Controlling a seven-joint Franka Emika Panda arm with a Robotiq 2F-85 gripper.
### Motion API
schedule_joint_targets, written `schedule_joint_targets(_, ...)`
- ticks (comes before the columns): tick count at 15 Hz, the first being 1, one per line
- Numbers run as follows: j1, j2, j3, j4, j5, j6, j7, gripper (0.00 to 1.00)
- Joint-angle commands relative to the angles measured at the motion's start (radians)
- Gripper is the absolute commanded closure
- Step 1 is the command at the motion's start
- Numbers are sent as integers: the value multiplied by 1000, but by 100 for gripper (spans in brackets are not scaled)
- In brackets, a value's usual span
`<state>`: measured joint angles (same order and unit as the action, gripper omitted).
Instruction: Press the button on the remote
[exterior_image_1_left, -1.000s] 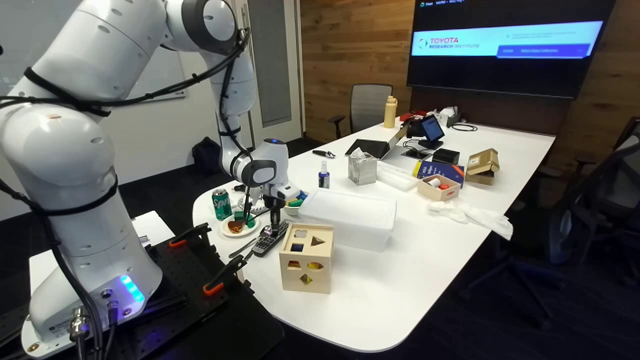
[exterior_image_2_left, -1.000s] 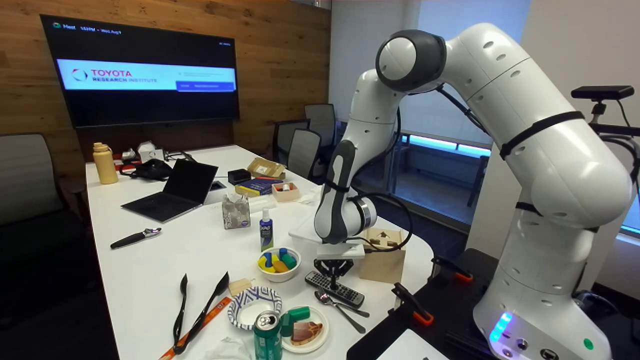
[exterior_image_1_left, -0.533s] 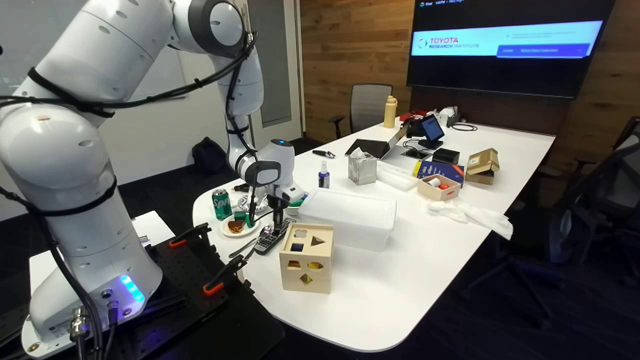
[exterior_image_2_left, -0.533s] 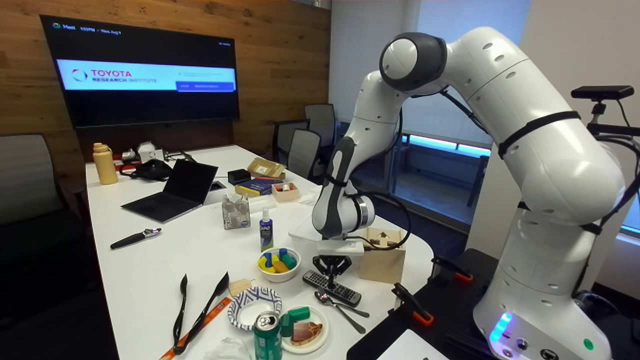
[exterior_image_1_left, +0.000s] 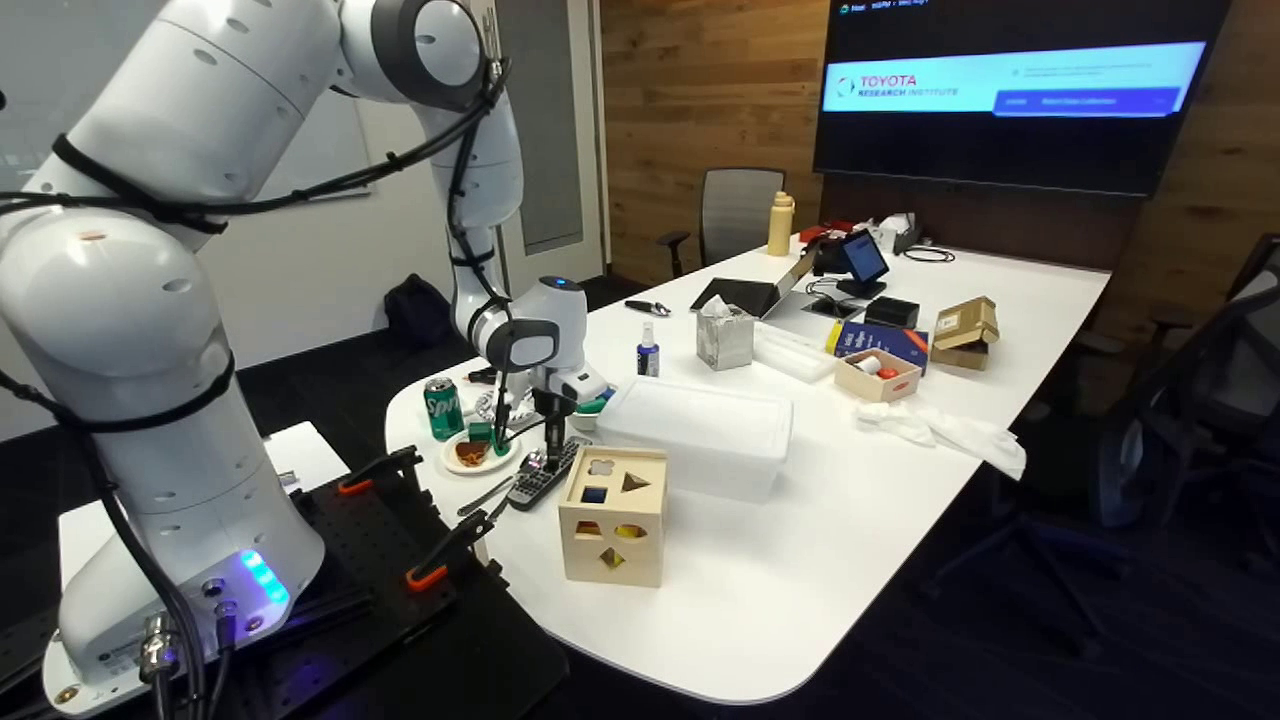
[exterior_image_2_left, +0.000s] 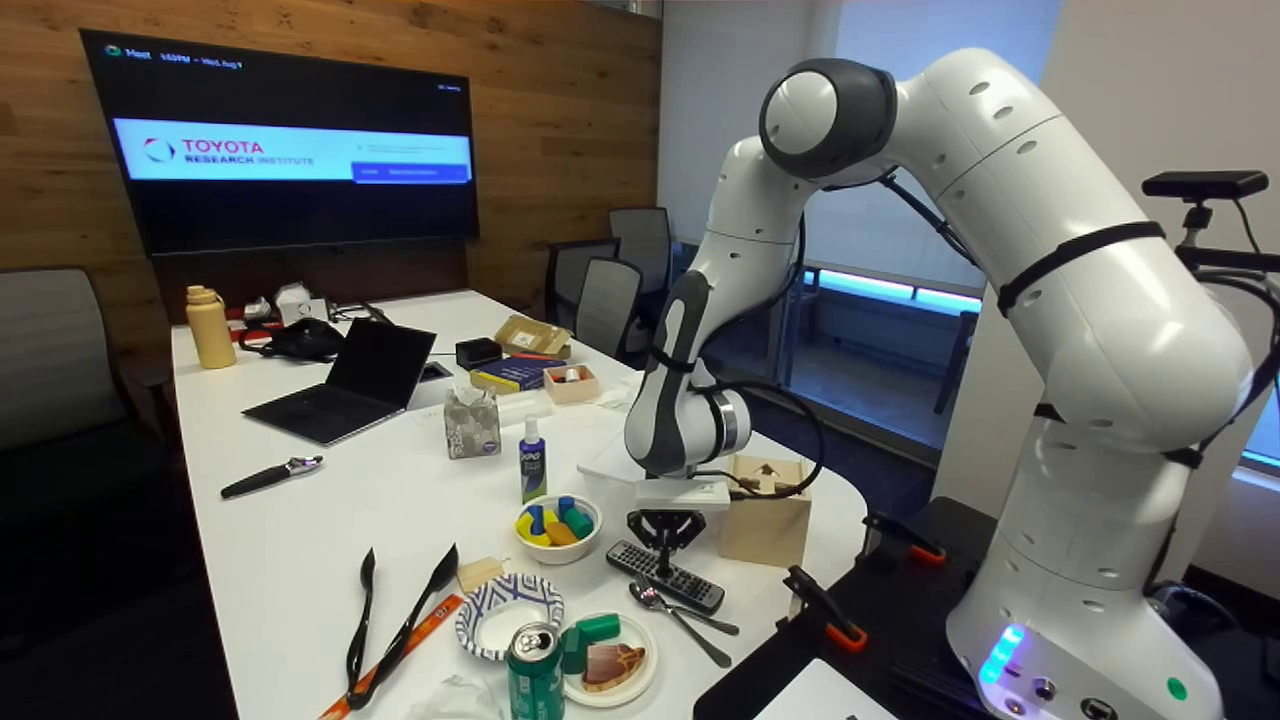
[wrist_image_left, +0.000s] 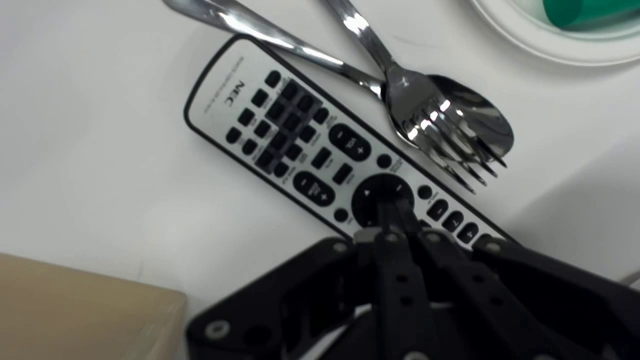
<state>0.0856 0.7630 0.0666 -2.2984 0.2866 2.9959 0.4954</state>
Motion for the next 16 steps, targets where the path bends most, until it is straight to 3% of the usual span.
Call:
schedule_joint_targets(1,97,-125,-74,-80,13,-65,13,100)
schedule_joint_targets(5,231,-232,-196,-103,-50,-182,59,100)
schedule_joint_targets(6,255,-257,-219,-102,-75,-214,72,93)
schedule_joint_targets(7,275,-282,-241,-100,-106,-242,82,73)
schedule_joint_targets(10,291,-358,-268,-85,-215,-332,117,53)
schedule_joint_targets(16,229,-477,-227,-42,-388,-492,100,7)
